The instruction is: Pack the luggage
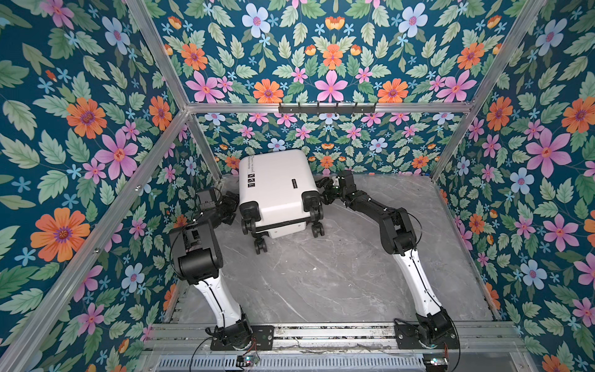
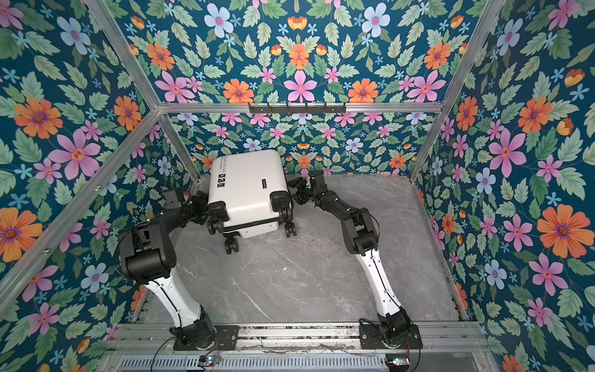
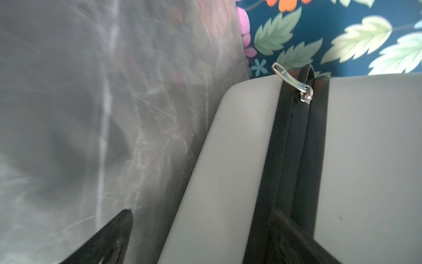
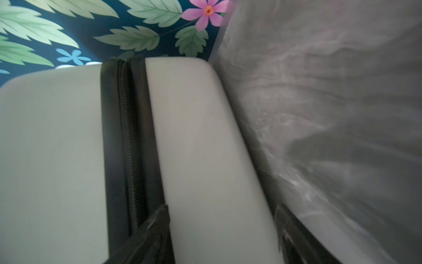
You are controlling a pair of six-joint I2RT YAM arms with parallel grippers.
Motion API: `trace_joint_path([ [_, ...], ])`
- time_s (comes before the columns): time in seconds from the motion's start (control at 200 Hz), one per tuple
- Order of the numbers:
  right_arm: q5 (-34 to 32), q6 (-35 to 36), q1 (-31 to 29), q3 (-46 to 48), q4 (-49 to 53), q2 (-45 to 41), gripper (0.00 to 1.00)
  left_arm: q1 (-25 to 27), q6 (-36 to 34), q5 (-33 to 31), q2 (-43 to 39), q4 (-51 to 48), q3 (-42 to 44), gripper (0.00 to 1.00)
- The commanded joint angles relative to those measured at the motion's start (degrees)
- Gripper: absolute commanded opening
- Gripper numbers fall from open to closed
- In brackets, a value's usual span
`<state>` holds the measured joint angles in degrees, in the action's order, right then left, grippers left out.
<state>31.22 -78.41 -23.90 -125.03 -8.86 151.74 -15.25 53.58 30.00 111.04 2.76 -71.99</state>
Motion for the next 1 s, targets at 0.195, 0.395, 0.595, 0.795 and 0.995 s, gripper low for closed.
trace_joint_path([
  [0.195, 1.11, -0.69, -1.28, 15.44, -12.6, -8.03, 0.72, 6.68, -3.85, 2.45, -0.83, -0.74, 1.03, 0.94],
  [0.395, 0.71, 0.17, -1.21, 34.93, -20.41, -18.88, 0.72, 10.1, -2.61, 1.5, -6.98, 0.53, 8.44, 0.93],
  [0.595, 0.88, 1.84, -0.44, 52.86, -24.54, -29.9, 0.72, 14.46, -1.82, 0.47, -14.28, -0.21, 15.16, 0.93],
  [0.795, 0.52, 4.08, 1.73, 68.27, -25.52, -40.66, 0.72, 20.29, 0.01, -2.19, -19.7, -0.74, 20.39, 0.93],
  [0.995, 2.52, 6.92, 6.51, 76.62, -21.63, -48.63, 0.72, 27.45, 2.7, -4.91, -21.24, 0.68, 22.17, 0.94],
])
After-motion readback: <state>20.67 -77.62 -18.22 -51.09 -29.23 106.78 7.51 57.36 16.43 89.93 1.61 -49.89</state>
